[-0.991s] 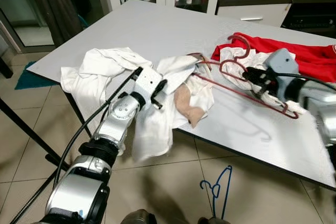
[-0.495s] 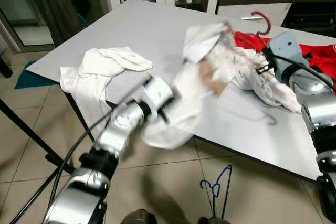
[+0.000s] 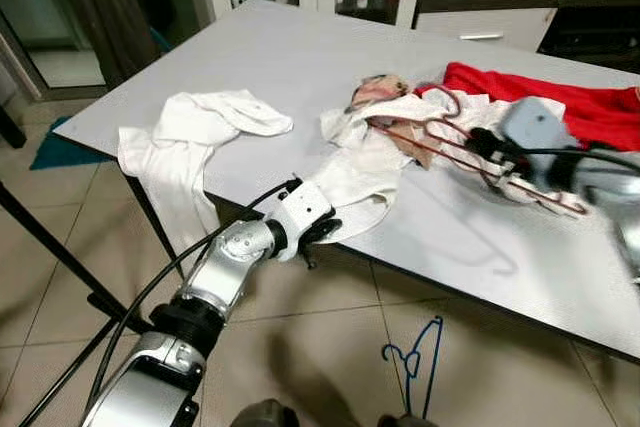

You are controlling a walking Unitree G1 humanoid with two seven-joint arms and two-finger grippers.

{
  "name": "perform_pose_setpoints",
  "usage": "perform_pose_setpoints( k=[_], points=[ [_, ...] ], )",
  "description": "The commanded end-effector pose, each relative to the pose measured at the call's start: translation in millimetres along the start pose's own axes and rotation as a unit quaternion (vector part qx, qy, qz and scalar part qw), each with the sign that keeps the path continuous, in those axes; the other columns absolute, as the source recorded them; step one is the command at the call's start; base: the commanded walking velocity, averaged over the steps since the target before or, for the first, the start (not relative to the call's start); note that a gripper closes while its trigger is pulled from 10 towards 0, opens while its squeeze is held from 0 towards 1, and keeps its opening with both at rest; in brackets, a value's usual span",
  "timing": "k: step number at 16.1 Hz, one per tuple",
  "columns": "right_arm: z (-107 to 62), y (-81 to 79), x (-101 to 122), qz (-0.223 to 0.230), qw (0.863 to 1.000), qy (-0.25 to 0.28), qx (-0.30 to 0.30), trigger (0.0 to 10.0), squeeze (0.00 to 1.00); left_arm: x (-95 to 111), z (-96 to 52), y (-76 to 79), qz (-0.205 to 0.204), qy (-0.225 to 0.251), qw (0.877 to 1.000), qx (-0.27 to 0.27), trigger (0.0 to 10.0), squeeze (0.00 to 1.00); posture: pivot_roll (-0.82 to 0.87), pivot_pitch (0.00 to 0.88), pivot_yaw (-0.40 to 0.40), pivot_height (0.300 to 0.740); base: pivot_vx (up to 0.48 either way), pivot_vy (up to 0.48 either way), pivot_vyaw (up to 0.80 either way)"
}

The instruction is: Hang hanger

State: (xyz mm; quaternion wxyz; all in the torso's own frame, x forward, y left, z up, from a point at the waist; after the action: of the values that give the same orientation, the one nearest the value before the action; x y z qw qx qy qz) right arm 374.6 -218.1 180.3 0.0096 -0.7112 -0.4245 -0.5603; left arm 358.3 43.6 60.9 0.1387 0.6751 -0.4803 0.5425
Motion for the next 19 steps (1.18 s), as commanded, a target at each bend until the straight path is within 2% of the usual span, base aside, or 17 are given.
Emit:
perform_pose_setpoints(
  k=[1,3,4,5,6,7,8,9,10,12,14,15,16,17,19],
  points=[
    [-5.5,-2.4,2,-0.021,1.0,-0.007,0.018,10.0,0.0,4,1.1,-1.8,0.011,-0.003,1.0,-0.002,10.0,0.0,-0.06,0.0,0.045,0.74,0.0,0.0,0.0],
    [-19.8,-6.6,-5,-0.035,0.998,-0.031,0.049,10.0,0.0,5,1.1,-2.9,0.01,-0.001,1.0,0.002,10.0,0.0,-0.06,0.0,0.045,0.74,0.0,0.0,0.0],
    [-24.7,-5.5,-3,-0.026,0.998,-0.026,0.052,10.0,0.0,5,0.9,-3.4,0.009,0.0,1.0,0.005,10.0,0.0,-0.06,0.0,0.042,0.74,0.0,0.0,0.0],
    [-27.1,-2.3,3,-0.007,0.999,-0.007,0.049,10.0,0.0,5,0.6,-4.3,0.007,0.001,1.0,0.009,10.0,0.0,-0.06,0.0,0.042,0.74,0.0,0.0,0.0],
    [-30.9,3.4,21,0.035,0.997,0.044,0.045,10.0,0.0,8,-0.6,-9.3,-0.001,0.011,1.0,0.027,10.0,0.0,-0.06,0.0,0.041,0.74,0.0,0.0,0.0],
    [-31.9,9.7,42,0.077,0.991,0.103,0.035,10.0,0.0,16,-2.6,-21.0,-0.029,0.04,0.997,0.067,10.0,0.0,-0.06,0.0,0.041,0.74,0.0,0.0,0.0],
    [-28.3,14.0,52,0.104,0.985,0.14,0.017,10.0,0.0,26,-5.4,-31.6,-0.054,0.071,0.991,0.099,10.0,0.0,-0.06,0.0,0.04,0.74,0.0,0.0,0.0],
    [-17.8,17.4,57,0.139,0.975,0.172,-0.016,10.0,0.0,40,-11.2,-44.6,-0.083,0.114,0.981,0.137,10.0,0.0,-0.06,0.0,0.04,0.74,0.0,0.0,0.0],
    [-11.7,18.0,59,0.159,0.969,0.188,-0.034,10.0,0.0,47,-15.3,-51.8,-0.1,0.136,0.973,0.158,10.0,0.0,-0.06,0.0,0.039,0.74,0.0,0.0,0.0],
    [9.2,7.6,58,0.225,0.947,0.216,-0.071,10.0,0.0,55,-28.2,-71.4,-0.152,0.179,0.949,0.212,10.0,0.0,-0.05,0.0,0.038,0.74,0.0,0.0,0.0],
    [27.5,-2.0,49,0.265,0.933,0.214,-0.111,10.0,0.0,53,-39.9,-84.6,-0.158,0.185,0.936,0.254,10.0,0.0,-0.04,0.0,0.038,0.74,0.0,0.0,0.0],
    [28.9,-2.1,48,0.268,0.932,0.215,-0.116,10.0,0.0,52,-40.9,-85.9,-0.156,0.183,0.935,0.259,10.0,0.0,-0.03,0.0,0.038,0.74,0.0,0.0,0.0],
    [33.2,-0.6,46,0.289,0.921,0.22,-0.141,10.0,0.0,48,-46.5,-90.4,-0.154,0.176,0.932,0.276,10.0,0.0,-0.03,0.0,0.04,0.74,0.0,0.0,0.0],
    [34.9,-1.9,51,0.292,0.913,0.238,-0.157,10.0,0.0,42,-54.7,-95.9,-0.153,0.165,0.927,0.299,10.0,0.0,-0.03,0.0,0.041,0.74,0.0,0.0,0.0],
    [37.8,-10.5,56,0.289,0.914,0.241,-0.15,10.0,0.0,38,-63.0,-101.1,-0.152,0.158,0.92,0.324,10.0,0.0,-0.03,0.0,0.043,0.74,0.0,0.0,0.0]
  ],
)
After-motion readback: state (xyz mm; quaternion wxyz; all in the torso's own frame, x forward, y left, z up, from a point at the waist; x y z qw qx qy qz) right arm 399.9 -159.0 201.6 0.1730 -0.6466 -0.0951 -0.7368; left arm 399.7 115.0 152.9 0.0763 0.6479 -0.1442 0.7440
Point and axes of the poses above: a point about 5 cm out from each wrist's last joint towards the gripper, its own z axis pointing out of the wrist towards the gripper, its own x axis along the axis of the wrist's last joint, y = z × x, the point moved 6 cm from there along z, pointing out of the wrist towards the gripper, and after that the axes turned 6 degrees about z, right-handed, at the moved point
